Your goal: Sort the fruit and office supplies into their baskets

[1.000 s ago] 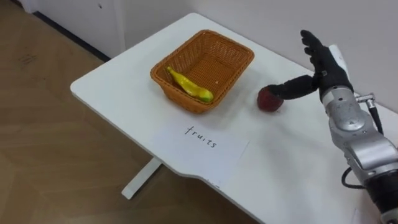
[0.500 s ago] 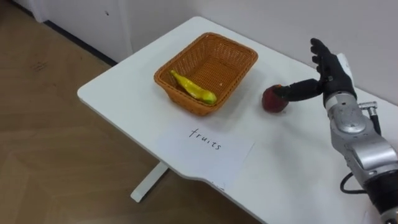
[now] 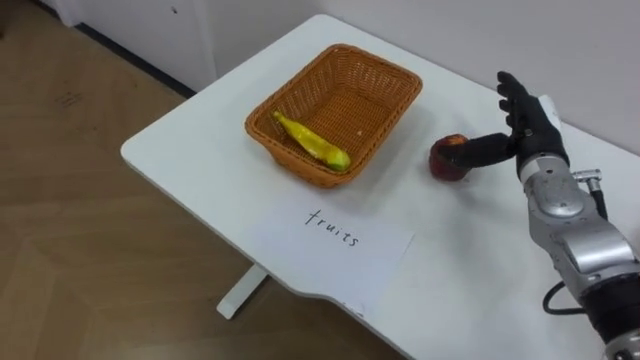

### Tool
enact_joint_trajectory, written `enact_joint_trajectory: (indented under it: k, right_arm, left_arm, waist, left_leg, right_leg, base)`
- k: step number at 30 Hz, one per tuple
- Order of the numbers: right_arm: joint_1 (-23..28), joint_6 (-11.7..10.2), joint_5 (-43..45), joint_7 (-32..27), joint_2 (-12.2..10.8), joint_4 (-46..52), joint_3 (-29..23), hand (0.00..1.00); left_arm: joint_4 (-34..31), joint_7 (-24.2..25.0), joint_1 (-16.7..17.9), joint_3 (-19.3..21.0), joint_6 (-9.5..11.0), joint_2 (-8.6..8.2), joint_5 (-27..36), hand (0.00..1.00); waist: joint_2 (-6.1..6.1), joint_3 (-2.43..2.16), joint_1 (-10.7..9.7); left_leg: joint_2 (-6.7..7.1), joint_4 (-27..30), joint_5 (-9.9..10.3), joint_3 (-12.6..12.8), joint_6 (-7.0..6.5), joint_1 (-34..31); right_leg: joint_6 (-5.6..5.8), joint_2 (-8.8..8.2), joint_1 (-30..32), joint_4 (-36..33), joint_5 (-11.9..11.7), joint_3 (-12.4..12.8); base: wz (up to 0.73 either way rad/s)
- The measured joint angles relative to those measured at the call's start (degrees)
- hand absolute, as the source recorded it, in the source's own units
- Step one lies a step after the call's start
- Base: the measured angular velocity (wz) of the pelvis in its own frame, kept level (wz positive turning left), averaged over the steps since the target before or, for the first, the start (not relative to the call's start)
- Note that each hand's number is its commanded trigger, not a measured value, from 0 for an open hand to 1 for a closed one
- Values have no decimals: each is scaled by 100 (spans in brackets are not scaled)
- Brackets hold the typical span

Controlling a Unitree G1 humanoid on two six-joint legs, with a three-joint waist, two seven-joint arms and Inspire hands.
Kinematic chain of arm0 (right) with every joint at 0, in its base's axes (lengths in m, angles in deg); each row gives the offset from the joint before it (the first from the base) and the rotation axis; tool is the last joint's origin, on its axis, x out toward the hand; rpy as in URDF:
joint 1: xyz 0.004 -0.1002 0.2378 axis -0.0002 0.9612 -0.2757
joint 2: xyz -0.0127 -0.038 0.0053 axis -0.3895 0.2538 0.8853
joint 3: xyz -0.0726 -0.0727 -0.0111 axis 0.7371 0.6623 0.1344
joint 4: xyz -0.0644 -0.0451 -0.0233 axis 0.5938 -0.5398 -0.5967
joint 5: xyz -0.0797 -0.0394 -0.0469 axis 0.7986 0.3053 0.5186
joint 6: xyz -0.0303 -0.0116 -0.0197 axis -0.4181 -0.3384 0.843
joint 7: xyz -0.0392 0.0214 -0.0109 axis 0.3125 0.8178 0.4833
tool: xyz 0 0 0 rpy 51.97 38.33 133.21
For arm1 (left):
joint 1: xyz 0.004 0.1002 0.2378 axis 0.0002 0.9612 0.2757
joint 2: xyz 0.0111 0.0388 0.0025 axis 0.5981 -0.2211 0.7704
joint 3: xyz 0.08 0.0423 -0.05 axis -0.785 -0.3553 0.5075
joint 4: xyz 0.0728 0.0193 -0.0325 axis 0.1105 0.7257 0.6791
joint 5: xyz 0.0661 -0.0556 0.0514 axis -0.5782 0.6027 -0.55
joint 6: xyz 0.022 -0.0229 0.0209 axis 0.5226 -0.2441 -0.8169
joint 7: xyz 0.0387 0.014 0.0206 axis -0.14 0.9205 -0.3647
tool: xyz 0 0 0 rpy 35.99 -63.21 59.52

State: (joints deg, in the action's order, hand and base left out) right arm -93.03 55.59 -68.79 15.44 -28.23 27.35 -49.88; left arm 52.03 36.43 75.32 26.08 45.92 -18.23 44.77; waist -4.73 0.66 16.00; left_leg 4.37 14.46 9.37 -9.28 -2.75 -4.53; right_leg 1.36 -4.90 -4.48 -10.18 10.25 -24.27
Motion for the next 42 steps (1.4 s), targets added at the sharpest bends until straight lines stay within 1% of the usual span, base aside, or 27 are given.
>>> enact_joint_trajectory:
  k: [5, 9, 11, 14, 16, 19, 22, 26, 34, 42]
  right_arm:
    - [-2, 0, 1, 107, -5, -42, 0, 0]
    - [-3, 0, 10, 106, -26, -112, 10, 0]
    - [-3, 0, 11, 107, -46, -114, 74, 0]
    - [-3, 0, 19, 126, -165, -212, 79, 0]
    - [-3, 0, 38, 181, -220, -229, 79, 0]
    - [-14, -3, 264, 276, -242, -320, 82, 0]
    - [-17, -3, 513, 346, -246, -335, 85, 0]
    - [-17, -3, 970, 558, -251, -343, 119, 0]
    - [-16, 6, 1376, 799, -252, -366, 117, 0]
    - [-17, 9, 1631, 984, -251, -428, 110, 0]
  left_arm:
    - [-76, -1, 0, -55, 2, -15, 0, 0]
    - [-94, 5, -1, -105, 2, -2, -1, 0]
    - [-145, 10, -4, -109, 2, 5, -2, 0]
    - [-176, 17, -24, -158, 15, 24, -4, 0]
    - [-177, 17, -23, -167, 29, 25, -2, 0]
    - [-174, 41, -58, -161, 29, 33, 9, 0]
    - [-151, 86, -116, -150, 30, 40, 1, 0]
    - [-167, 148, -155, -137, 77, 66, -1, 0]
    - [-167, 184, -177, -135, 74, 66, 1, 0]
    - [-169, 280, -177, -96, 37, 67, -2, 0]
  waist:
    - [-9, 0, 11]
    - [-11, 4, 20]
    - [-16, 6, 60]
    - [-19, 8, 141]
    - [-37, 18, 166]
    - [-88, 35, 175]
    - [-91, 51, 182]
    - [-103, 61, 167]
    - [-129, 69, 167]
    - [-145, 62, 168]
  left_leg:
    - [-4, 50, 0, 20, -2, -103]
    - [-6, 103, 2, -11, -4, -166]
    - [-12, 126, 0, -9, -2, -200]
    - [-11, 127, -1, -10, -1, -219]
    - [-12, 127, -1, -13, -1, -223]
    - [-9, 151, -24, -15, -1, -280]
    - [-6, 175, -23, -19, -2, -299]
    - [-7, 173, -23, -20, -2, -301]
    - [-8, 175, -23, -17, -2, -290]
    - [-10, 181, -22, -14, -2, -267]
  right_leg:
    - [0, -10, 124, -73, 0, 12]
    - [0, -13, 175, -115, 0, 9]
    - [0, -17, 244, -159, 0, 17]
    - [-2, -23, 259, -166, -1, 13]
    - [-2, -24, 276, -166, -1, 10]
    - [-11, -23, 318, -161, -7, -10]
    - [-12, -23, 322, -159, -8, -17]
    - [-13, -20, 325, -160, -9, -6]
    - [-17, -19, 320, -160, -12, 1]
    - [-21, -16, 297, -159, -15, 7]
  base:
    - [-2]
    - [0]
    - [-2]
    - [0]
    - [0]
    - [2]
    - [0]
    - [0]
    - [0]
    - [0]
